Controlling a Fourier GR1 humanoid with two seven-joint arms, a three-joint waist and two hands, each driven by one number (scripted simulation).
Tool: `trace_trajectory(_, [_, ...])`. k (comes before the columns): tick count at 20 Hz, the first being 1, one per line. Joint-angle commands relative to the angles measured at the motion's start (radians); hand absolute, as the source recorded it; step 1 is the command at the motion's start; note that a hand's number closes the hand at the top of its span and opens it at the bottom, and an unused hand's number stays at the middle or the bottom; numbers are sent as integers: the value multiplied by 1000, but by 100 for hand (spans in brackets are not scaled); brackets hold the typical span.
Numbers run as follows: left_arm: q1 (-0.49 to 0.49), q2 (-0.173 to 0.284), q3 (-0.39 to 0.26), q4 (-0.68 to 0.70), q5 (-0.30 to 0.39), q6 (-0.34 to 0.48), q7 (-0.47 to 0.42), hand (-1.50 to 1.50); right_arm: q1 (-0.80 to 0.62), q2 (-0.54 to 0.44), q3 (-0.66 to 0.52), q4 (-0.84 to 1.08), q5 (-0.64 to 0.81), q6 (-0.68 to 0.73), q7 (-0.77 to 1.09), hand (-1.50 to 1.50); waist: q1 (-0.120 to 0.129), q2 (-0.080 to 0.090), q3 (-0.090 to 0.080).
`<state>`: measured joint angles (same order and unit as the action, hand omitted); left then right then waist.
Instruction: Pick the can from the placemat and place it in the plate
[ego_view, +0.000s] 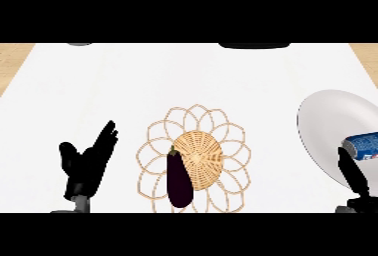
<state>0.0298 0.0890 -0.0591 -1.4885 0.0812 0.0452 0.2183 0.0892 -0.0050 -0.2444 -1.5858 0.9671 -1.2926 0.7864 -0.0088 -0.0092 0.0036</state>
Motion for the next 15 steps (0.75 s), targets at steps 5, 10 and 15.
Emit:
trace_trajectory(5, [0, -17, -5, 40, -19, 12, 2, 0, 218, 5, 259, -83, 205, -154, 251, -150, 3, 11, -5])
trace_trajectory(10, [5, 7, 10, 43, -1, -25, -2, 0, 296, 5, 338, -120, 336, -142, 389, -150, -1, 11, -5])
trace_trajectory(15, [42, -14, -5, 9, 3, -16, 5, 0, 261, 5, 359, -62, 445, -185, 494, -150, 0, 13, -5])
